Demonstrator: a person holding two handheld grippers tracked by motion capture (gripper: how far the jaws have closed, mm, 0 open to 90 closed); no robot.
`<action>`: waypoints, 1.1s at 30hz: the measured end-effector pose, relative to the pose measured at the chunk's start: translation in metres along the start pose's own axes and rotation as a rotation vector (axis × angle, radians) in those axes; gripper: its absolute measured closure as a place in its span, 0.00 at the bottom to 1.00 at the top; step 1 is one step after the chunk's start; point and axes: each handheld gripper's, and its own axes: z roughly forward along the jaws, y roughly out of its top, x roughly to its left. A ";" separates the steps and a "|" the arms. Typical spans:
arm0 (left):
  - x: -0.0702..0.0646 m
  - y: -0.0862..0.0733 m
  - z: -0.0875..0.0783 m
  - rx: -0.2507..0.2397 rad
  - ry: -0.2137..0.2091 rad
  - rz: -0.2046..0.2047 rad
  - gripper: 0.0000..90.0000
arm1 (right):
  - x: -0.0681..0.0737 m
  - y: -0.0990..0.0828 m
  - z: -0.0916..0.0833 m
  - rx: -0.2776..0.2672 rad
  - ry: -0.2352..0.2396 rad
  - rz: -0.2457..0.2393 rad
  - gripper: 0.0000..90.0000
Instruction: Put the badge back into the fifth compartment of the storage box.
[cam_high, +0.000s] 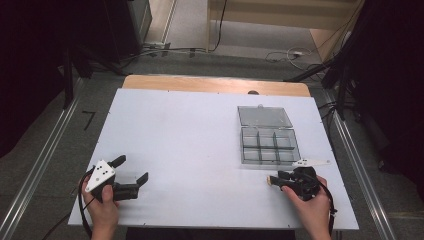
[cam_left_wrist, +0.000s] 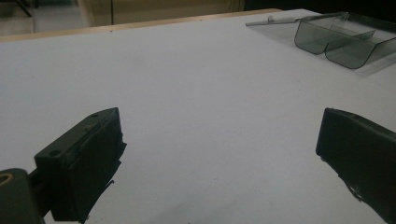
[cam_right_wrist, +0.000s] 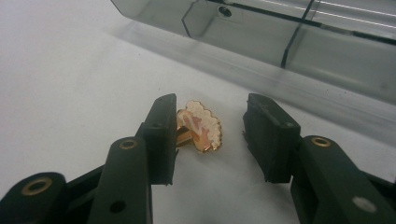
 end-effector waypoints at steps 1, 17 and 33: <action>0.000 0.000 0.000 0.000 0.000 0.000 0.01 | 0.000 0.000 0.000 0.000 0.000 0.000 0.59; 0.000 0.000 0.000 0.003 -0.001 0.001 0.01 | 0.002 0.000 0.000 0.026 0.010 -0.060 0.66; 0.000 0.000 0.001 0.008 0.002 -0.001 0.01 | 0.002 -0.003 0.000 0.063 0.121 -0.132 0.88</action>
